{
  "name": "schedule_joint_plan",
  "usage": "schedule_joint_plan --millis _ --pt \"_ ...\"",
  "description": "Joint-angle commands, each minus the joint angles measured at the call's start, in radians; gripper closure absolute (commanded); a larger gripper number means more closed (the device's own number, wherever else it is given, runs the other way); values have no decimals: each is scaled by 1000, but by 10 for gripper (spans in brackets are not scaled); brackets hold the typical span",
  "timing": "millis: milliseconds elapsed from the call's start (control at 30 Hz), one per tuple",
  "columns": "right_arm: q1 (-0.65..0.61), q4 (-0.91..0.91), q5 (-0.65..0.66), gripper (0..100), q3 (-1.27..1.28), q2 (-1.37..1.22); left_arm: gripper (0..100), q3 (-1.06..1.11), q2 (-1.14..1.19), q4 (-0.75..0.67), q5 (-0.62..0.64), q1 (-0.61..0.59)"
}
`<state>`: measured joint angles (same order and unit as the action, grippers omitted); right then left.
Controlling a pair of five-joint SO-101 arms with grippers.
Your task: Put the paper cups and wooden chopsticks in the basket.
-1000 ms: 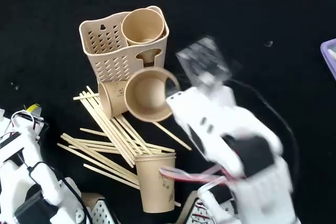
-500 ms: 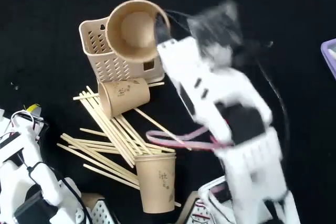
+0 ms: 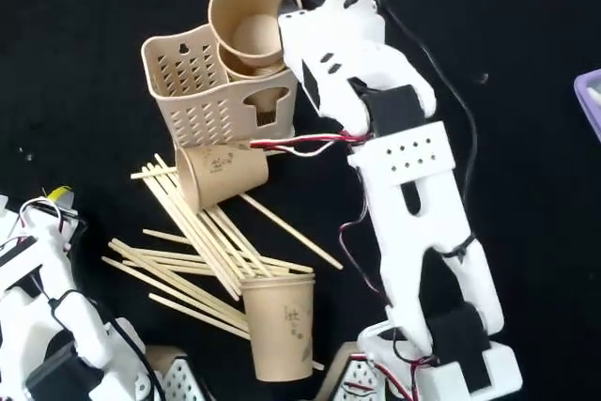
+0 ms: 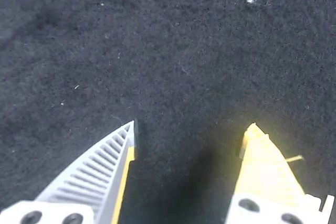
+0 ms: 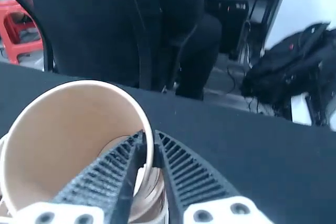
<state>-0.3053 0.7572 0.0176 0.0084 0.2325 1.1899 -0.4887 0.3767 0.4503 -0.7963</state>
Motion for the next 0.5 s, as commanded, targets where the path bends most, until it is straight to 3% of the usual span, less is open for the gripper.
schedule_joint_plan --millis 0,167,467 --pt "-37 57 -8 922 -91 5 679 -19 -32 -17 5 4" --pt "-55 203 -8 747 -206 7 679 -19 -32 -15 5 4" --pt "-87 542 -2 779 -317 7 679 -19 -32 -15 5 4"
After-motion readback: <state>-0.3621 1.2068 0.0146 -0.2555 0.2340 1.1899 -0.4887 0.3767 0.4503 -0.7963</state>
